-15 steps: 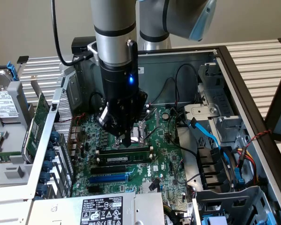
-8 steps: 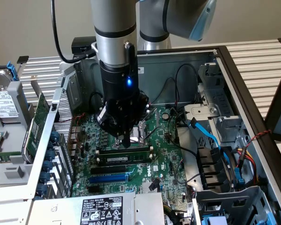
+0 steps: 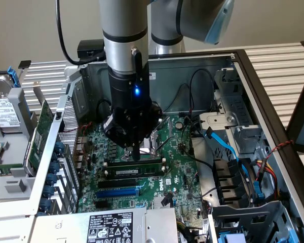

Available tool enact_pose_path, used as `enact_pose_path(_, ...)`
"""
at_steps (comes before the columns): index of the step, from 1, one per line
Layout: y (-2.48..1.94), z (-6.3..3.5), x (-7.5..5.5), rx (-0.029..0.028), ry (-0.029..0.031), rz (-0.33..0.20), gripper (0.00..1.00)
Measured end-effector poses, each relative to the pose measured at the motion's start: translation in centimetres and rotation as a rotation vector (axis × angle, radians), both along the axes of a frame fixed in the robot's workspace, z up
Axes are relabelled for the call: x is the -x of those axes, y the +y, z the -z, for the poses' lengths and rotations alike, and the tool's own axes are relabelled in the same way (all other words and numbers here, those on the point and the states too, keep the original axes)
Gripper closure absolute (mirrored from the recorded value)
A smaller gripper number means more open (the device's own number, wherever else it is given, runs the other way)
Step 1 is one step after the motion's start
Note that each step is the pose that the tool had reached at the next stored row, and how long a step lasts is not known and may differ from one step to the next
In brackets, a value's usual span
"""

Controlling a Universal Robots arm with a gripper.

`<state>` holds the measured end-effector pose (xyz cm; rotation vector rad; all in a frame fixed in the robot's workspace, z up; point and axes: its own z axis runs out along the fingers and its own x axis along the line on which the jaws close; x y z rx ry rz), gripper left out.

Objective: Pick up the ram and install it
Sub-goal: 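Press down the ram until it locks into place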

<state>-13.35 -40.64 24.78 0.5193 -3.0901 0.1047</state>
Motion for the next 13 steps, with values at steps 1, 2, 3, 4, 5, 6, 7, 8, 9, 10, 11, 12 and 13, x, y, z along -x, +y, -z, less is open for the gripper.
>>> enact_pose_path(1, 0.0, 0.03, 0.0, -0.0001, 0.0, 0.019, 0.89)
enact_pose_path(2, 0.0, 0.06, 0.0, 0.0, 0.0, 0.038, 0.89)
enact_pose_path(3, 0.0, 0.09, 0.0, 0.0, 0.0, 0.055, 0.89)
enact_pose_path(4, 0.0, 0.12, 0.0, 0.0, 0.0, 0.073, 0.89)
enact_pose_path(5, 0.0, 0.15, 0.0, -0.0001, 0.0, 0.091, 0.89)
enact_pose_path(6, 0.0, 0.18, 0.0, -0.0001, -0.0001, 0.109, 0.89)
enact_pose_path(7, 0.0, 0.21, 0.0, 0.0, 0.0, 0.129, 0.89)
enact_pose_path(8, 0.0, 0.24, 0.0, 0.0, 0.0, 0.147, 0.89)
enact_pose_path(9, 0.0, 0.26, 0.0, 0.0, 0.0, 0.164, 0.89)
enact_pose_path(10, 0.0, 0.29, 0.0, 0.0, 0.0, 0.183, 0.89)
enact_pose_path(11, 0.0, 0.32, 0.0, 0.0, -0.0001, 0.201, 0.89)
enact_pose_path(12, 0.0, 0.35, 0.0, 0.0, 0.0, 0.219, 0.89)
enact_pose_path(13, 0.0, 0.38, 0.0, 0.0, 0.0, 0.237, 0.89)
